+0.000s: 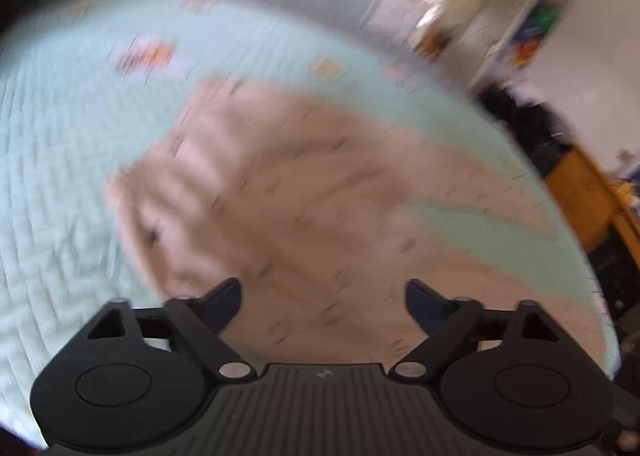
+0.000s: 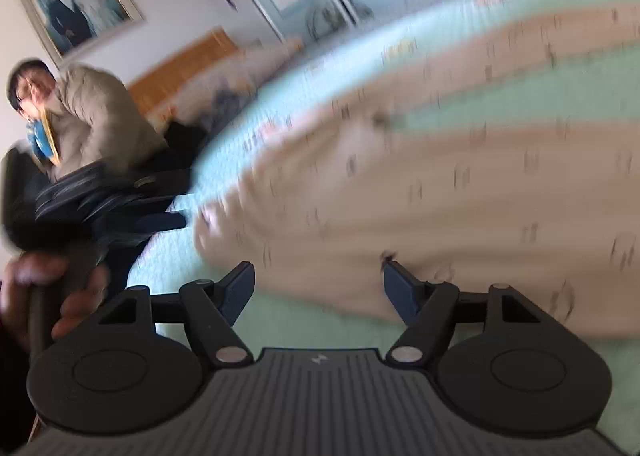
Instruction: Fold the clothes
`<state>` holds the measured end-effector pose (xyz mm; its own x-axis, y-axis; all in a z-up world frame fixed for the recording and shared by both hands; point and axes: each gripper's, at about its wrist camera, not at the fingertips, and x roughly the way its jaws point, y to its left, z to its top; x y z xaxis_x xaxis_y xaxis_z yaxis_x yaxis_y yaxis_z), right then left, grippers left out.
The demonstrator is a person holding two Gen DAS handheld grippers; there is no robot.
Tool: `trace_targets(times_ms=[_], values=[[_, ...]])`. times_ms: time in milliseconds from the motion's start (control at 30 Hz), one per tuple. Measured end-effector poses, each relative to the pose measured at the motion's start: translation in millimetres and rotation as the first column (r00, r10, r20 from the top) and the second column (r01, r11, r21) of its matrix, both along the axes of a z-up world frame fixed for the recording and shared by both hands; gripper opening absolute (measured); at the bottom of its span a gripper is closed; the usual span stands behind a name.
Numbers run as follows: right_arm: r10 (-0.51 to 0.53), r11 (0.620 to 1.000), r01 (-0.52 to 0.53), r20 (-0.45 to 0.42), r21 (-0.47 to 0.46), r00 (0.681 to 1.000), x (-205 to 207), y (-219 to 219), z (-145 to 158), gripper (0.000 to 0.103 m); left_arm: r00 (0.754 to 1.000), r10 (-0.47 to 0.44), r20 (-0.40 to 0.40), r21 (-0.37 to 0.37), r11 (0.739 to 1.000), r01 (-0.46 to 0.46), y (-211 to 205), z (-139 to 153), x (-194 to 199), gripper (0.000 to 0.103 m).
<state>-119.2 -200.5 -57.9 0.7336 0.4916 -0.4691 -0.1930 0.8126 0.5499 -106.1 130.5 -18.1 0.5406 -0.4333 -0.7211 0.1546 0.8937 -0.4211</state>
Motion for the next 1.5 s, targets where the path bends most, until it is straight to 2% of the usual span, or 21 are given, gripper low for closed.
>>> trace_targets(times_ms=[133, 200, 233, 300, 400, 500, 533, 633, 767, 867, 933, 1000, 1033, 1067, 1167, 1233, 1300, 1400, 1500], values=[[0.076, 0.997, -0.076, 0.0, 0.0, 0.997, -23, 5, 2, 0.072, 0.999, 0.042, 0.01, -0.08, 0.996, -0.041, 35, -10, -25, 0.073], [0.058, 0.998, -0.058, 0.013, -0.01, 0.998, -24, -1, 5, 0.072, 0.997, 0.07, 0.03, -0.066, 0.995, -0.068, 43, -4, -36, 0.075], [0.049, 0.999, -0.049, 0.019, -0.015, 0.999, -25, -3, 7, 0.072, 0.996, 0.082, 0.045, -0.056, 0.995, -0.08, 47, 1, -41, 0.079], [0.032, 0.999, -0.031, 0.032, -0.025, 0.999, -26, -8, 10, 0.077, 0.992, 0.093, 0.088, -0.064, 0.994, -0.087, 48, 11, -46, 0.082], [0.005, 0.999, -0.003, 0.051, -0.04, 0.999, -29, -16, 15, 0.077, 0.99, 0.061, 0.126, -0.107, 0.993, -0.047, 32, 24, -39, 0.085], [-0.021, 0.998, 0.025, 0.071, -0.053, 0.997, -31, -24, 20, 0.077, 0.996, -0.008, 0.089, -0.053, 0.999, 0.013, 6, 16, -27, 0.087], [-0.03, 0.998, 0.034, 0.077, -0.058, 0.997, -32, -26, 21, 0.077, 0.997, -0.006, 0.077, -0.034, 0.999, 0.009, 4, 12, -30, 0.084], [-0.055, 0.996, 0.062, 0.097, -0.071, 0.994, -34, -34, 26, 0.075, 0.999, 0.002, 0.048, 0.003, 1.0, -0.002, 1, 4, -38, 0.085], [-0.076, 0.992, 0.089, 0.14, -0.088, 0.987, -10, -42, 43, 0.077, 0.987, -0.007, 0.162, -0.092, 0.996, 0.022, 0, 32, -43, 0.086], [-0.065, 0.989, 0.085, 0.158, -0.124, 0.985, 23, -39, 53, 0.079, 0.979, -0.013, 0.203, -0.087, 0.996, 0.031, -15, 42, -23, 0.092], [-0.054, 0.984, 0.074, 0.125, -0.161, 0.991, 44, -31, 48, 0.08, 0.988, -0.005, 0.156, -0.061, 0.998, 0.014, -23, 31, -6, 0.091], [-0.025, 0.982, 0.024, -0.006, -0.189, 1.0, 56, -25, 33, 0.079, 0.998, 0.019, 0.064, -0.048, 0.999, -0.015, -25, 15, 1, 0.084], [0.001, 0.982, -0.009, -0.042, -0.19, 0.999, 53, -23, 27, 0.078, 0.999, 0.02, 0.049, -0.054, 0.998, -0.018, -24, 10, -1, 0.083], [0.032, 0.982, -0.043, -0.061, -0.186, 0.998, 47, -21, 23, 0.077, 0.997, 0.014, 0.075, -0.069, 0.998, -0.009, -22, 11, -6, 0.083], [0.068, 0.969, -0.058, 0.035, -0.241, 0.997, 35, -19, 40, 0.077, 0.988, 0.008, 0.152, -0.108, 0.994, 0.008, -17, 17, -13, 0.086], [0.077, 0.974, -0.051, 0.112, -0.223, 0.991, 52, -15, 61, 0.079, 0.982, 0.046, 0.183, -0.14, 0.99, -0.021, -15, 23, -8, 0.086], [0.112, 0.979, -0.086, 0.133, -0.186, 0.985, 91, -3, 77, 0.084, 0.977, 0.098, 0.187, -0.173, 0.983, -0.065, -11, 24, -7, 0.087], [0.166, 0.978, -0.15, 0.109, -0.146, 0.98, 164, 15, 79, 0.085, 0.966, 0.175, 0.19, -0.221, 0.966, -0.131, -3, 24, -6, 0.087], [0.169, 0.98, -0.166, 0.017, -0.113, 0.986, 226, 27, 59, 0.085, 0.963, 0.202, 0.175, -0.237, 0.959, -0.158, 5, 20, -12, 0.087]])
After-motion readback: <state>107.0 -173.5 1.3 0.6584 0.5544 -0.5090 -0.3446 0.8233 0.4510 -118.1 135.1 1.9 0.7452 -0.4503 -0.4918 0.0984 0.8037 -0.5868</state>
